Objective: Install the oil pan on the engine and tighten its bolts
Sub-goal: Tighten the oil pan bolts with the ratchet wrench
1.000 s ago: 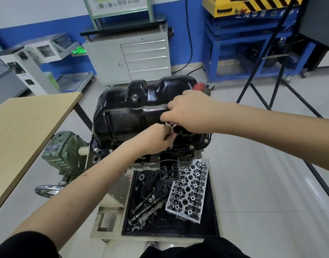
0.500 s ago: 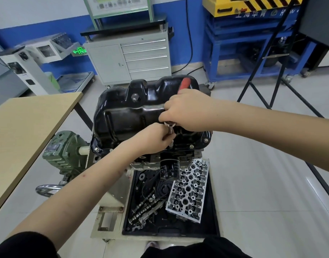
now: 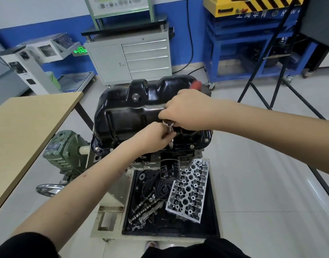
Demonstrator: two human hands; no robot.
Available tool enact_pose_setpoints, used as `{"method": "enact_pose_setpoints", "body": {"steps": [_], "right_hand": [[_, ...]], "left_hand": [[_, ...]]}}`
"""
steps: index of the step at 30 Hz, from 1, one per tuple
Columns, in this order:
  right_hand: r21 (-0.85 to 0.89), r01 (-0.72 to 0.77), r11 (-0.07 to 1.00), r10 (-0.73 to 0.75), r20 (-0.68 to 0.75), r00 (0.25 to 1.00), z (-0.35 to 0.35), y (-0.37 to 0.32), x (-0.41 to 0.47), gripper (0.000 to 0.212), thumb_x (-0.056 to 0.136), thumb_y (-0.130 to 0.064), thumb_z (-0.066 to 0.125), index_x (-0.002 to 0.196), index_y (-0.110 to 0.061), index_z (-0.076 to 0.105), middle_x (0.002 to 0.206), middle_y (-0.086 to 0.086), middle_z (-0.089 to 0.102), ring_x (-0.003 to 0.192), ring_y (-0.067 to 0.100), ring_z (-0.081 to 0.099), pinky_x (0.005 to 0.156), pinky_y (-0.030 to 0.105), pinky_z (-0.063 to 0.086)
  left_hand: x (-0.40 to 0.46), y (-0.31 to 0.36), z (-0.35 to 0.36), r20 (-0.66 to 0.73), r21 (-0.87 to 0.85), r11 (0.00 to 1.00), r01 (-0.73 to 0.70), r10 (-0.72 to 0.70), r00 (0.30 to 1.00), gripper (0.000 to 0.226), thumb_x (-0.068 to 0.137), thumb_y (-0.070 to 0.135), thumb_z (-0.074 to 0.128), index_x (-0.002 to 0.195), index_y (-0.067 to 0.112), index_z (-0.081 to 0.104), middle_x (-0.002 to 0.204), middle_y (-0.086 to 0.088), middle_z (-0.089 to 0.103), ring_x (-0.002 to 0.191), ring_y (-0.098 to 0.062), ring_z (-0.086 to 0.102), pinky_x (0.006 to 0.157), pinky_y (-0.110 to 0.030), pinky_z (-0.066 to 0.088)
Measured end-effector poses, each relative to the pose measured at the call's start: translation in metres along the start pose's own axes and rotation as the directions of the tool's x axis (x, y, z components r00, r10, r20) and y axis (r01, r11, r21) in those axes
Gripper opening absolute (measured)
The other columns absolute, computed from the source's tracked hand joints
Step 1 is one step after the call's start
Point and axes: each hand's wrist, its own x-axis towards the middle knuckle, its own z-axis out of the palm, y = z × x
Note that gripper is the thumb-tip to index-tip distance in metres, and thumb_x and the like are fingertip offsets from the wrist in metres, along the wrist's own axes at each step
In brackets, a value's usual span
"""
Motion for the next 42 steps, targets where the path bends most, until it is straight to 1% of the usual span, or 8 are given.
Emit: {"method": "enact_pose_setpoints", "body": {"steps": [5,12,19,25,32,35,39,42], "right_hand": [[0.083,-0.215,0.973,0.214,0.026,0.977,0.001,-0.003,-0.001,0.043,0.089,-0.052,0.043,0.083,-0.012,0.057,0.061,0.000,0.042,0.046,0.013,0.032,0.044,0.024,0.019],[0.026,0.003,1.000,-0.003,-0.015,1.000,0.004,0.006,0.001,0.023,0.091,-0.017,0.046,0.113,-0.022,0.051,0.102,0.002,0.057,0.096,0.024,0.056,0.079,0.034,0.039],[0.070,-0.199,0.978,0.195,0.061,0.979,0.002,0.005,-0.002,0.042,0.089,-0.053,0.044,0.085,-0.015,0.060,0.064,-0.001,0.044,0.048,0.014,0.034,0.042,0.024,0.020],[0.061,-0.059,0.996,0.059,0.005,0.998,0.007,0.004,-0.003,0.023,0.091,-0.017,0.048,0.114,-0.020,0.052,0.103,0.004,0.057,0.090,0.026,0.057,0.068,0.033,0.043],[0.138,-0.221,0.966,0.219,0.029,0.975,-0.001,-0.004,-0.004,0.038,0.086,-0.054,0.047,0.069,-0.022,0.055,0.061,-0.003,0.040,0.048,0.014,0.033,0.044,0.024,0.018],[0.104,-0.169,0.980,0.168,0.012,0.986,0.001,-0.004,0.000,0.026,0.091,-0.037,0.047,0.097,-0.015,0.058,0.087,0.004,0.059,0.064,0.022,0.047,0.046,0.024,0.023],[0.041,0.010,0.999,-0.010,0.016,1.000,0.002,0.001,0.000,0.029,0.089,-0.014,0.048,0.117,-0.020,0.050,0.107,0.002,0.054,0.098,0.024,0.054,0.073,0.032,0.035],[0.044,-0.022,0.999,0.022,-0.009,1.000,0.002,0.002,0.000,0.021,0.090,-0.024,0.049,0.109,-0.017,0.054,0.100,0.004,0.057,0.087,0.025,0.056,0.066,0.033,0.042]], "left_hand": [[-0.002,0.000,0.000,-0.023,-0.031,1.000,0.006,-0.007,1.000,0.025,0.094,0.021,0.046,0.082,0.007,0.063,0.064,-0.003,0.054,0.058,-0.017,0.046,0.056,-0.028,0.038],[0.005,0.002,0.001,-0.012,0.044,0.999,0.032,-0.031,0.999,0.035,0.095,0.025,0.044,0.074,0.000,0.054,0.056,-0.002,0.046,0.061,-0.022,0.045,0.056,-0.027,0.030],[0.003,0.004,0.004,-0.062,-0.024,0.999,0.045,-0.046,0.997,0.032,0.095,0.024,0.044,0.071,0.004,0.053,0.073,-0.015,0.065,0.066,-0.028,0.060,0.061,-0.032,0.043],[0.005,0.002,0.001,0.030,0.019,1.000,0.019,-0.019,0.999,0.032,0.095,0.019,0.043,0.089,-0.007,0.059,0.082,-0.019,0.063,0.078,-0.031,0.057,0.070,-0.031,0.040],[0.001,0.002,-0.001,-0.024,0.000,0.999,0.035,-0.035,0.999,0.034,0.091,0.017,0.049,0.058,0.013,0.047,0.055,0.000,0.050,0.051,-0.015,0.044,0.048,-0.016,0.035],[0.002,0.002,0.003,-0.052,0.028,1.000,0.006,-0.004,0.999,0.027,0.092,0.015,0.047,0.074,-0.002,0.056,0.061,-0.010,0.053,0.060,-0.025,0.048,0.054,-0.027,0.031],[0.001,0.001,0.000,-0.029,0.031,0.999,-0.012,0.013,1.000,0.032,0.093,0.016,0.050,0.062,0.007,0.048,0.054,0.002,0.044,0.049,-0.007,0.033,0.054,-0.020,0.023],[0.001,0.001,0.000,-0.024,0.046,0.999,0.029,-0.028,0.999,0.025,0.093,0.021,0.048,0.075,0.006,0.055,0.063,-0.010,0.049,0.057,-0.015,0.042,0.056,-0.021,0.027]]}}
